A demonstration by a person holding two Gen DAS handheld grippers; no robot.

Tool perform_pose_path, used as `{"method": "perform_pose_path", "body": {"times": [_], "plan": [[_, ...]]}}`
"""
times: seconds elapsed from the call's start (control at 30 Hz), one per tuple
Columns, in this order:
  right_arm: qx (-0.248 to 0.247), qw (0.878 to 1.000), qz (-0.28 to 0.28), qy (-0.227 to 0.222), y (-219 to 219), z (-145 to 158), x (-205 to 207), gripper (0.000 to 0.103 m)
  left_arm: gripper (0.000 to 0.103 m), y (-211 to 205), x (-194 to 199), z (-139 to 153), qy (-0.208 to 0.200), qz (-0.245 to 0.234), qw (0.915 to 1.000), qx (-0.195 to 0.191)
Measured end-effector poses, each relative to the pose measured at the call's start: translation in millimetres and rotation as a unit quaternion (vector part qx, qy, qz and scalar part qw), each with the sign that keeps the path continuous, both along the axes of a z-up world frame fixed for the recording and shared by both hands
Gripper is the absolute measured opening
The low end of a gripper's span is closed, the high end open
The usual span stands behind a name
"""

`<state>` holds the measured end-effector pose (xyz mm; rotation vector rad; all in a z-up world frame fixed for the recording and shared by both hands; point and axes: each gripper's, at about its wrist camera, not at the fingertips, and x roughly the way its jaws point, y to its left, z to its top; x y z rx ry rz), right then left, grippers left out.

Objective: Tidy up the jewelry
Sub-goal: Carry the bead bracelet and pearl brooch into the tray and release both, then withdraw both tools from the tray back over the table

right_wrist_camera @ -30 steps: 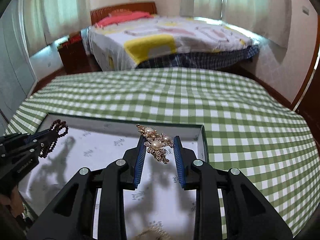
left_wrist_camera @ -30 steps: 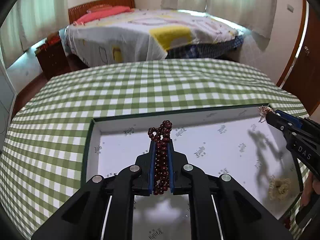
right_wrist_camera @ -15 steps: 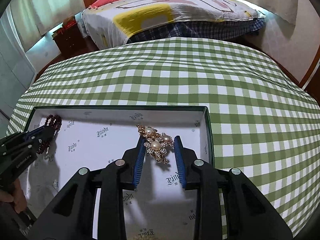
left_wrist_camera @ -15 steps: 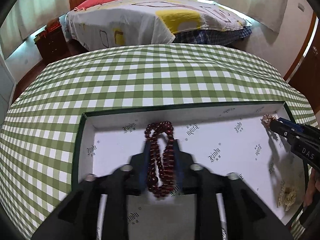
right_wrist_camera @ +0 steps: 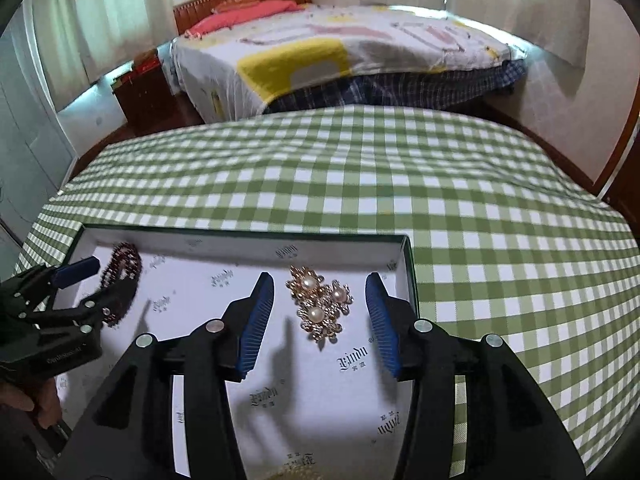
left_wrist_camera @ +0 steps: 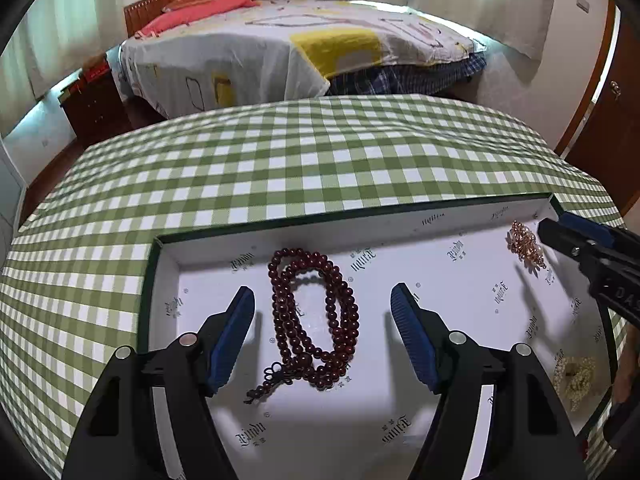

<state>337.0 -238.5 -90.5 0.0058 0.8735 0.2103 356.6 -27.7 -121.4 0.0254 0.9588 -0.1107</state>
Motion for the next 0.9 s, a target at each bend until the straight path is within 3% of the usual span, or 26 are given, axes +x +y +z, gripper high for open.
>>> {"method": "perform_pose_path", "body": {"times": [0.2,0.53,0.9], "plan": [[0.002,0.999,-0.001,-0.046,0,25,-27,0.047,0.069,6,-21,24,-0.044,0.002,0.999,-0.006],[0.005,0.996,0.0,-0.094,4,47,-101,0.047,0.069,18,-98,65,-0.143,0.016,0.9896,0.0],[0.014,0.997,0.003,-0.071,10,21,-176,0.047,0.069,42,-161,60,-0.147,0.042,0.9882,-0.008]]}}
